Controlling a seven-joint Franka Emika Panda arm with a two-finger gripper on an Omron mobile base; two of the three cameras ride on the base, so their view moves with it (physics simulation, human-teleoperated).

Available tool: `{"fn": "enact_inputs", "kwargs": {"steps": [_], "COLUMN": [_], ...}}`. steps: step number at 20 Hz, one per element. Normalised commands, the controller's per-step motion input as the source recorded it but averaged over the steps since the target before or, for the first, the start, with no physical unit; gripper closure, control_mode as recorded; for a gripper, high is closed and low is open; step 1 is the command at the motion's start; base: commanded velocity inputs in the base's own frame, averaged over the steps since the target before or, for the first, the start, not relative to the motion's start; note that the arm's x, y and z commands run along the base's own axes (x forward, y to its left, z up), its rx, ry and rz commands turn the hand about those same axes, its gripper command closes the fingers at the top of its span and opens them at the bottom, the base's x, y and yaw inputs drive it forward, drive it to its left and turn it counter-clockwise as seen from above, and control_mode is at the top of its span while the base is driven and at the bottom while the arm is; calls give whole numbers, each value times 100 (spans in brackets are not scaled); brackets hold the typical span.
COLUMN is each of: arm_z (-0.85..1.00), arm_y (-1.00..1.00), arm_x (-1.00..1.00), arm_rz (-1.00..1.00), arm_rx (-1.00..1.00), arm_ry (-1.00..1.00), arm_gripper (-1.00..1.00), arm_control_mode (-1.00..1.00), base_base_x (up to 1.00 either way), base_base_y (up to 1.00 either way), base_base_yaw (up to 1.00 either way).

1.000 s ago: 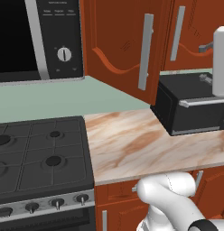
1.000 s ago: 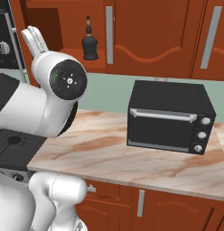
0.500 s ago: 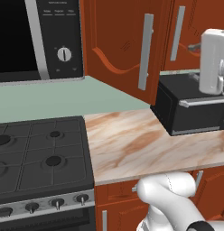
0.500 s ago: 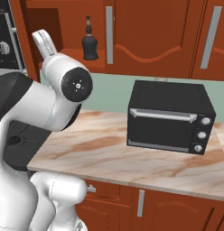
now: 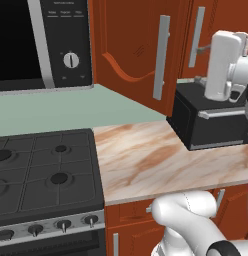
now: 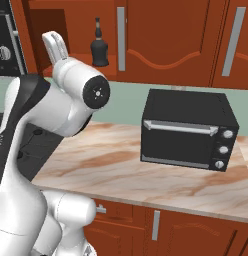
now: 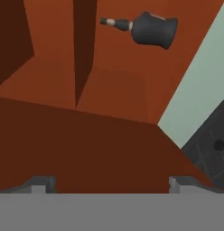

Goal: Get the candle and the liquor from the cabinet and move them to the dining counter.

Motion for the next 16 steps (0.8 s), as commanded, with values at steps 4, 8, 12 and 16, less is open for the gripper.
{"fn": "enact_inputs", "kwargs": {"steps": [4, 8, 12, 16], "arm_z": [-2, -5, -1, 0], "arm_y": [31, 28, 25, 26], "arm_x": [18, 17, 21, 7], "arm_rz": [14, 17, 17, 21], "arm_rx": [16, 14, 10, 8], "arm_ry": [4, 7, 8, 3], "arm_gripper": [-100, -100, -100, -100], "arm_control_mode": [-100, -100, -100, -100], "base_base_x": [0, 0, 0, 0], "base_base_y": [0, 0, 0, 0], "base_base_yaw": [0, 0, 0, 0]}}
